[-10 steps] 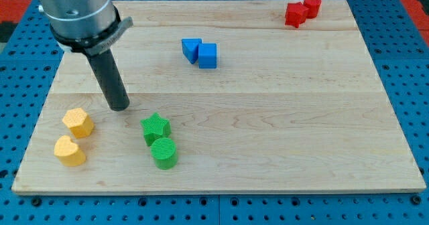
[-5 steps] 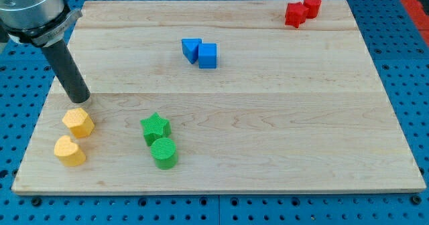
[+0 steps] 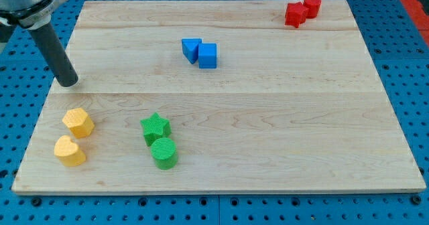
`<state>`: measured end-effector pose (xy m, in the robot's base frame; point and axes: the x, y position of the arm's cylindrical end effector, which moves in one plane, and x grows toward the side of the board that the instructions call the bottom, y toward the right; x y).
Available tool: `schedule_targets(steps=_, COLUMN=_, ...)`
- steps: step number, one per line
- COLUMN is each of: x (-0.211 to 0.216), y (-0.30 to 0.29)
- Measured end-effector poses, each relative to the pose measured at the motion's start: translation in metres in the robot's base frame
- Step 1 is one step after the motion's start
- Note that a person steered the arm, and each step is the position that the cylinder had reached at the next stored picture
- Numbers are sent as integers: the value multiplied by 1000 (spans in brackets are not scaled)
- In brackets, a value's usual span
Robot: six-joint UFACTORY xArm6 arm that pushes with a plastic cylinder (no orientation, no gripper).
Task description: Move your arm to the right side of the board
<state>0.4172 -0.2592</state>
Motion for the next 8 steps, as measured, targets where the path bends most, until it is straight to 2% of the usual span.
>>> schedule_targets(steps=7, x=-2, y=-8)
schedule_targets(steps=8, x=15, y=-11)
